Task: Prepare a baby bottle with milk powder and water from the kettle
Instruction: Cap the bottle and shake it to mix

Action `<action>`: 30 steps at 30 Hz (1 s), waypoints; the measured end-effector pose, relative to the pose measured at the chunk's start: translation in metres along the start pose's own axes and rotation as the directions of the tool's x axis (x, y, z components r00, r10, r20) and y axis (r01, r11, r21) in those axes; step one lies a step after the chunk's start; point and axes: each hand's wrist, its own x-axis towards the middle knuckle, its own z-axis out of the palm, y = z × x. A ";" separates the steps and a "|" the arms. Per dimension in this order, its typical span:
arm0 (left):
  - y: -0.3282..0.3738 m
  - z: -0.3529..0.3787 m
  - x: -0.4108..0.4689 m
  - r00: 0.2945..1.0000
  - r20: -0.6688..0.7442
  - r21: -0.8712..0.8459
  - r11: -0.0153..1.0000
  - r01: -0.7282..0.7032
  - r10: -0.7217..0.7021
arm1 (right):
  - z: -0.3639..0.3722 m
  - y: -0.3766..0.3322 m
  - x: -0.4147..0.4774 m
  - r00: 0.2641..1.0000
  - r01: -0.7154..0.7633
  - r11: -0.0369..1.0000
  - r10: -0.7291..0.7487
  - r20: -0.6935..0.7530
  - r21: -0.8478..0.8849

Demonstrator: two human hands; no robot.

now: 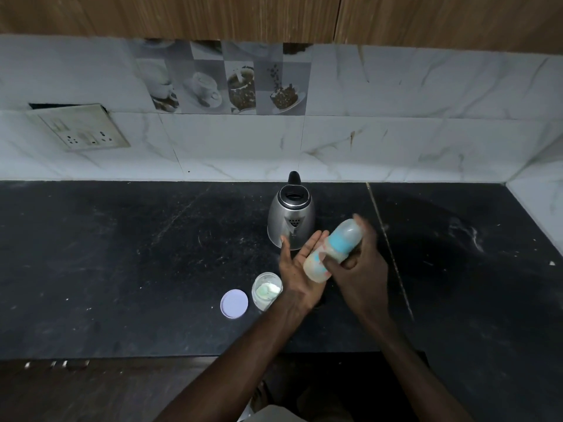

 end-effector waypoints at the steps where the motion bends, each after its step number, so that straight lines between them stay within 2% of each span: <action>1: -0.001 0.000 0.001 1.000 -0.001 0.000 1.000 -0.004 0.004 | -0.002 0.000 0.001 1.000 0.010 1.000 -0.010 0.007 -0.027; 2: -0.001 -0.001 0.002 1.000 -0.003 0.010 1.000 -0.013 0.013 | -0.005 -0.001 0.007 0.998 -0.001 1.000 0.000 -0.069 -0.011; 4: 0.001 -0.002 0.002 0.999 -0.019 0.057 0.998 -0.031 0.033 | -0.009 -0.005 0.016 0.953 -0.040 0.981 0.094 -0.287 0.189; 5: 0.001 -0.003 0.002 0.999 -0.024 0.062 0.998 -0.032 0.034 | -0.009 -0.006 0.016 0.939 -0.036 0.972 0.112 -0.326 0.232; 6: 0.001 -0.002 0.001 0.999 -0.024 0.057 0.998 -0.023 0.024 | -0.008 -0.010 0.014 0.945 -0.043 0.972 0.114 -0.308 0.229; 9: 0.000 0.000 -0.003 1.000 -0.010 0.016 1.000 0.002 -0.001 | 0.004 -0.003 0.001 0.999 -0.039 0.999 0.040 0.016 -0.029; 10: -0.001 0.002 -0.003 1.000 -0.002 0.020 1.000 0.000 0.000 | 0.002 0.001 0.001 1.000 -0.027 0.998 0.027 0.015 -0.052; 11: 0.000 0.002 -0.002 1.000 -0.004 0.023 1.000 -0.007 0.007 | -0.002 0.001 0.006 0.998 -0.037 0.999 0.035 -0.059 -0.020; 13: 0.000 0.002 0.000 0.999 -0.030 0.056 0.998 -0.022 0.023 | -0.008 -0.003 0.018 0.955 -0.065 0.984 0.109 -0.275 0.163; 14: 0.001 0.002 -0.001 0.999 -0.044 0.068 0.997 -0.026 0.029 | -0.009 -0.006 0.021 0.941 -0.044 0.977 0.111 -0.320 0.210; 15: 0.001 0.002 -0.002 0.998 -0.054 0.064 0.998 -0.024 0.027 | -0.008 -0.009 0.020 0.949 -0.035 0.977 0.098 -0.299 0.210; 16: -0.001 0.003 -0.001 0.998 -0.054 0.055 0.998 -0.012 0.015 | -0.005 -0.011 0.018 0.974 -0.046 0.988 0.077 -0.213 0.147; 18: -0.001 0.006 -0.003 1.000 -0.020 0.045 0.999 0.000 0.000 | -0.001 -0.006 0.015 0.999 -0.013 0.999 0.014 0.029 -0.030; 19: -0.001 0.007 -0.002 1.000 -0.003 0.050 0.999 -0.007 0.007 | -0.004 -0.004 0.017 0.999 0.002 0.998 0.000 0.033 -0.060; 20: 0.000 0.006 0.000 1.000 0.004 0.061 0.998 -0.019 0.019 | -0.010 -0.004 0.022 0.999 -0.003 0.999 0.001 -0.042 -0.037; 22: 0.004 0.003 0.003 0.999 -0.011 0.083 0.996 -0.034 0.035 | -0.020 -0.009 0.030 0.959 -0.035 0.989 0.073 -0.274 0.141; 23: 0.005 0.002 0.003 0.999 -0.017 0.086 0.996 -0.035 0.036 | -0.022 -0.009 0.030 0.935 -0.027 0.981 0.092 -0.342 0.191; 24: 0.005 0.001 0.003 0.999 -0.022 0.081 0.996 -0.033 0.035 | -0.021 -0.010 0.027 0.935 -0.028 0.980 0.096 -0.341 0.199; 25: 0.004 0.001 0.002 0.999 -0.025 0.064 0.998 -0.023 0.025 | -0.017 -0.011 0.022 0.960 -0.049 0.988 0.087 -0.268 0.145; 27: 0.001 0.004 0.000 1.000 -0.023 0.029 1.000 0.011 -0.010 | -0.007 -0.004 0.010 0.998 -0.043 0.998 0.045 0.036 -0.049; 28: 0.001 0.005 -0.001 1.000 -0.013 0.024 1.000 0.014 -0.014 | -0.006 0.000 0.007 0.995 -0.015 0.995 0.024 0.101 -0.097; 29: 0.000 0.005 -0.001 1.000 -0.007 0.023 1.000 0.008 -0.008 | -0.007 0.002 0.008 0.998 -0.004 0.996 0.011 0.064 -0.094; 30: 0.000 0.004 0.001 1.000 -0.016 0.031 1.000 -0.002 0.002 | -0.009 0.002 0.011 0.999 -0.029 0.999 0.028 -0.042 -0.033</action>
